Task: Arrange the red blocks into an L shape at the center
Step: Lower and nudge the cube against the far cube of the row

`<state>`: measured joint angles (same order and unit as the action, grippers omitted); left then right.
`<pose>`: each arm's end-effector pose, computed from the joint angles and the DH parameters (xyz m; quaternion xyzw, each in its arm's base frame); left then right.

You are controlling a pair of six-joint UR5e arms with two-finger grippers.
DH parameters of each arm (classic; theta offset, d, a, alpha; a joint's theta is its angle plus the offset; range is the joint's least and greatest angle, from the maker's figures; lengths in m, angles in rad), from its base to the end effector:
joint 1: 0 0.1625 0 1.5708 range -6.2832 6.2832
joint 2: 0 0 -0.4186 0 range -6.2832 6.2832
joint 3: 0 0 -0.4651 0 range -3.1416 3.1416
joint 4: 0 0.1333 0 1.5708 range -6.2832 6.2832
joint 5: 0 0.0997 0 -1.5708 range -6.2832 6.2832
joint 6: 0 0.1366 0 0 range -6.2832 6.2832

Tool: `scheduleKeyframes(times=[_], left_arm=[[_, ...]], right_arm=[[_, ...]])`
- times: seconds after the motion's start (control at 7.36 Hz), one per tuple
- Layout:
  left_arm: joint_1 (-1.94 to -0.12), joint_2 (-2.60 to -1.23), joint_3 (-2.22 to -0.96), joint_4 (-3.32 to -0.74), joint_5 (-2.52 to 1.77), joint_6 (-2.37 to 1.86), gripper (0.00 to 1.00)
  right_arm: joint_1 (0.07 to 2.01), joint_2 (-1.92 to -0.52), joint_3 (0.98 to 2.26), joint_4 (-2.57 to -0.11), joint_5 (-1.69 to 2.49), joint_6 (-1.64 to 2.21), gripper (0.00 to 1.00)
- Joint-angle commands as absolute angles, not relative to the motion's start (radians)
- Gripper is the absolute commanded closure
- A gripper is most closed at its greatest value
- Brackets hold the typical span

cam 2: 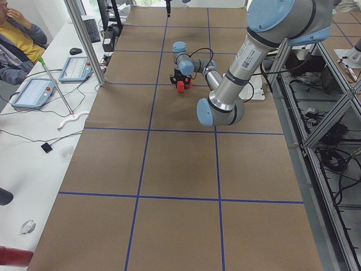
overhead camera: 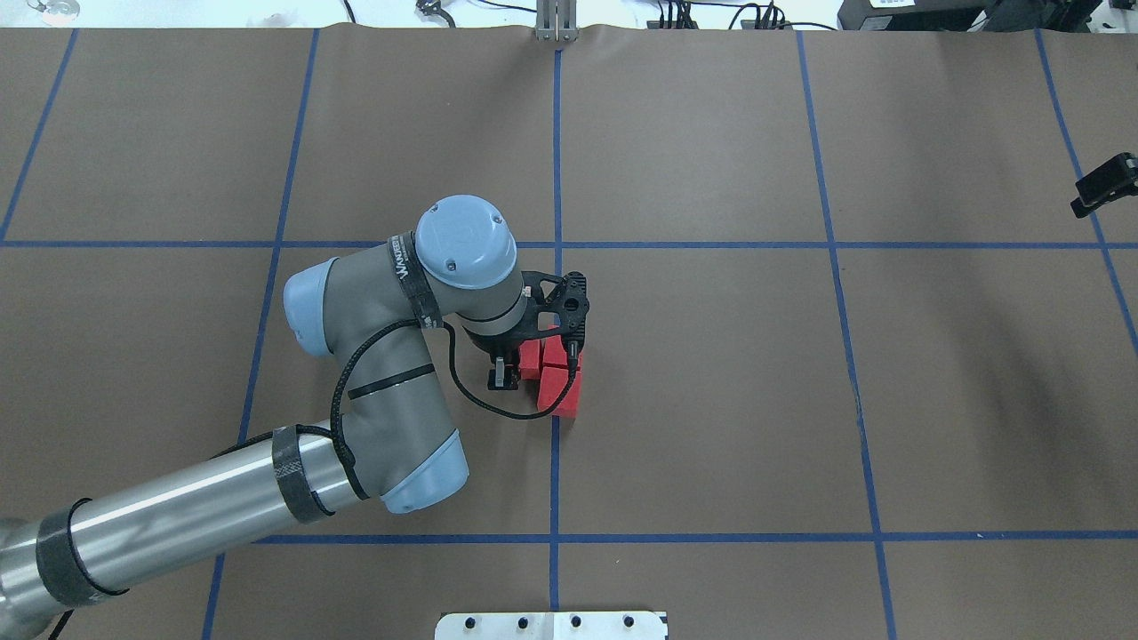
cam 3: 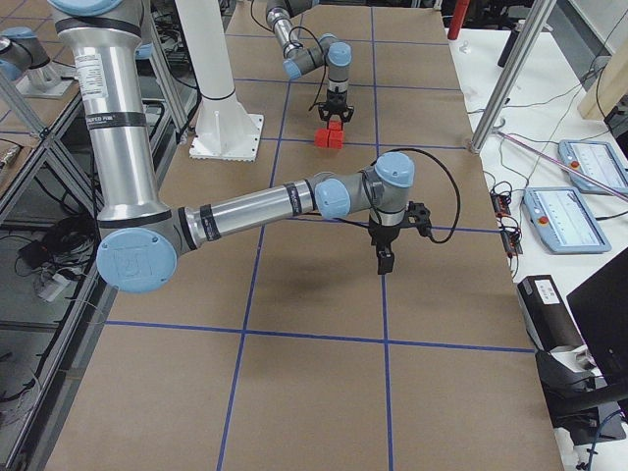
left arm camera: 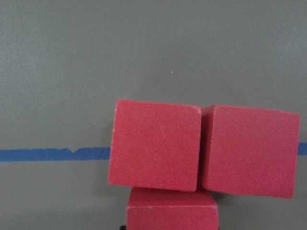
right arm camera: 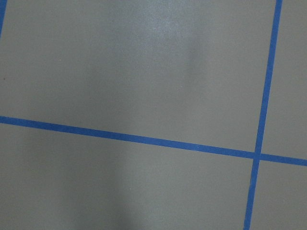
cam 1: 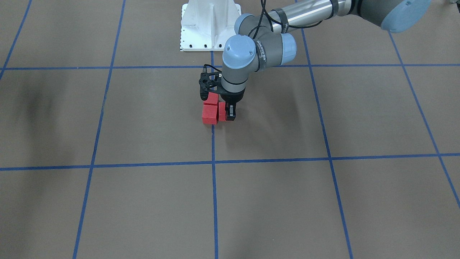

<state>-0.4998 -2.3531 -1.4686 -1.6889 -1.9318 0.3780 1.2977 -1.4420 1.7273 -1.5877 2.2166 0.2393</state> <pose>0.6770 -0.4666 0.1847 0.3034 0.2854 0.6530 0.6325 -0.1194 -0.6157 0.5255 0.0431 -0.3364 -0.0583 0.9389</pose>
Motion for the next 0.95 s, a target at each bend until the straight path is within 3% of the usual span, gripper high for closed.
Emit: scheduleKeyframes(times=[0.0,0.81], left_arm=[[-0.500,-2.353,-1.468,-1.690,-1.919,0.379,0.58],[-0.500,-2.355,-1.465,-1.695,-1.905,0.376,0.54]], right_arm=[[1.298,-1.442,1.727,-1.588,2.217,0.239,0.01],[1.298,-1.442,1.726,-1.588,2.217,0.239,0.01]])
